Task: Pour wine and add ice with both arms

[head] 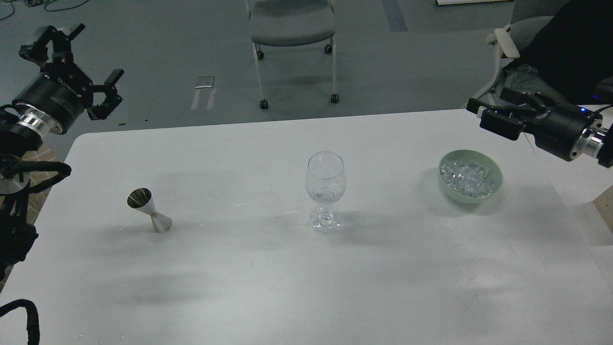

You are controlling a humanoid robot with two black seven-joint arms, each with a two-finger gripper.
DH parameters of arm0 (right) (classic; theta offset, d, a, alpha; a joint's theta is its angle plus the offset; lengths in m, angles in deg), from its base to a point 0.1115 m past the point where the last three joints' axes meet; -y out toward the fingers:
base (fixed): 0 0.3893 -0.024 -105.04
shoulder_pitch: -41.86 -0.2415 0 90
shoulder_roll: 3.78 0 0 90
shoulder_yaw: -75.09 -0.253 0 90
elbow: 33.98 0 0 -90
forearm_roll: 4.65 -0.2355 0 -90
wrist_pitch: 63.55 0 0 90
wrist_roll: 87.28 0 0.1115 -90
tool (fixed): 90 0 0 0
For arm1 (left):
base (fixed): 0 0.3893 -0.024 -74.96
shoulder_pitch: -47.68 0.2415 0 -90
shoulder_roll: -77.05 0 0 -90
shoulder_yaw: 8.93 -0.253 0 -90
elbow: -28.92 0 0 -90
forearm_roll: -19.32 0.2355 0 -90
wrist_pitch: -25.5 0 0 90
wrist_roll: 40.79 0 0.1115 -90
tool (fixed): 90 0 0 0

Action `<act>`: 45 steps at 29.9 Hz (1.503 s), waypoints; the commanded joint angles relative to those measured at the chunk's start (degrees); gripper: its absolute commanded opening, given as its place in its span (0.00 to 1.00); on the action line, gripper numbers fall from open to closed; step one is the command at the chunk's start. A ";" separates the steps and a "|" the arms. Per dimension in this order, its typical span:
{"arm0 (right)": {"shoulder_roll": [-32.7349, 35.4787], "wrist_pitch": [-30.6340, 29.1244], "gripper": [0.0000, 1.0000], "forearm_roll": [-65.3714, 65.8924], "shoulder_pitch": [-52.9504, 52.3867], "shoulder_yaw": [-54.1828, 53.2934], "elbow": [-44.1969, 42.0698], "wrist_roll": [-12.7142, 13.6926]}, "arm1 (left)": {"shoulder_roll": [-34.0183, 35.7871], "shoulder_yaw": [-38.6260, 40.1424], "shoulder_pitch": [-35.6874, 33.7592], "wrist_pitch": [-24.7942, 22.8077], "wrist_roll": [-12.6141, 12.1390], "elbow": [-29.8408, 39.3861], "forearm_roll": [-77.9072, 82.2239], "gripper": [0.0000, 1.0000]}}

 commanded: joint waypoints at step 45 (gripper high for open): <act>-13.14 14.21 0.63 11.95 -5.41 21.63 -23.79 -1.35 | -2.24 -0.49 1.05 0.00 0.08 0.42 0.05 0.98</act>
